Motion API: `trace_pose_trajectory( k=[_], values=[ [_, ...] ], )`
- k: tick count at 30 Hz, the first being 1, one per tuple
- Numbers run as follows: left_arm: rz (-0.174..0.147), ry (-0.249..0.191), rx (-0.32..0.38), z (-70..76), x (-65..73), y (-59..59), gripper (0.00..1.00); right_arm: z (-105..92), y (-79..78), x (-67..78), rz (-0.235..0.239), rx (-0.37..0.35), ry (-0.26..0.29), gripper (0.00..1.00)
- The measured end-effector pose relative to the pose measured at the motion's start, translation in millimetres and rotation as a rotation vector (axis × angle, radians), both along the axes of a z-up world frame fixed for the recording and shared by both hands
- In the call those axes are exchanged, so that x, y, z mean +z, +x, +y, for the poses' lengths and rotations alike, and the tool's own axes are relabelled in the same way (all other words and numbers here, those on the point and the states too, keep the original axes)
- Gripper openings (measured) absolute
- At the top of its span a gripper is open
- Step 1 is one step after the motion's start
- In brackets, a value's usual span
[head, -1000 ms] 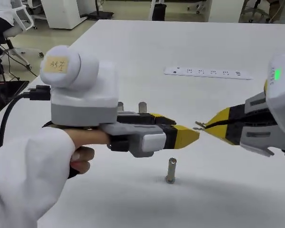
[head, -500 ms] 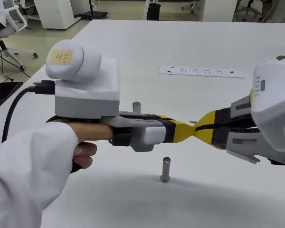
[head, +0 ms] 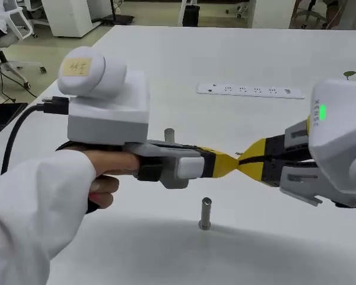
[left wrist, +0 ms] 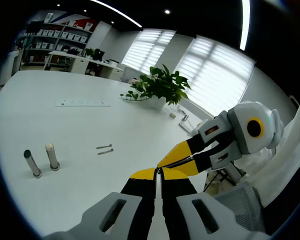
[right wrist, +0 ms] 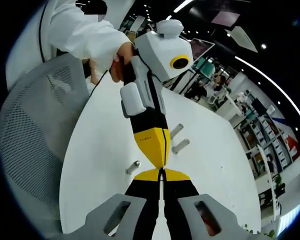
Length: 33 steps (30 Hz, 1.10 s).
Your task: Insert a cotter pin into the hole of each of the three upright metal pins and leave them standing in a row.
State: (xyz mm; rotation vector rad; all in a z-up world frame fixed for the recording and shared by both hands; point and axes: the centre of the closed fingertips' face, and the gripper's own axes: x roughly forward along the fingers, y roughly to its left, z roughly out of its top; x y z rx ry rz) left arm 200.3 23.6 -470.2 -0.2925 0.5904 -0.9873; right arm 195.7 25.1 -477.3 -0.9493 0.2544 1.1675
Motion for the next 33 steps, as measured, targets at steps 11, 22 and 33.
trace_pose_trajectory(
  k=[11,22,33],
  values=[
    [0.004,0.016,-0.027,0.3,0.7,-1.7,0.00,1.1,-3.8,2.2,-0.028,0.013,-0.005,0.00],
    [-0.029,0.046,-0.021,0.0,1.8,-1.6,0.00,1.9,-3.9,4.4,-0.042,0.022,-0.005,0.00],
    [-0.067,0.055,-0.015,7.0,5.3,-1.8,0.00,-1.9,1.7,14.0,-0.030,-0.024,0.074,0.06]
  ],
)
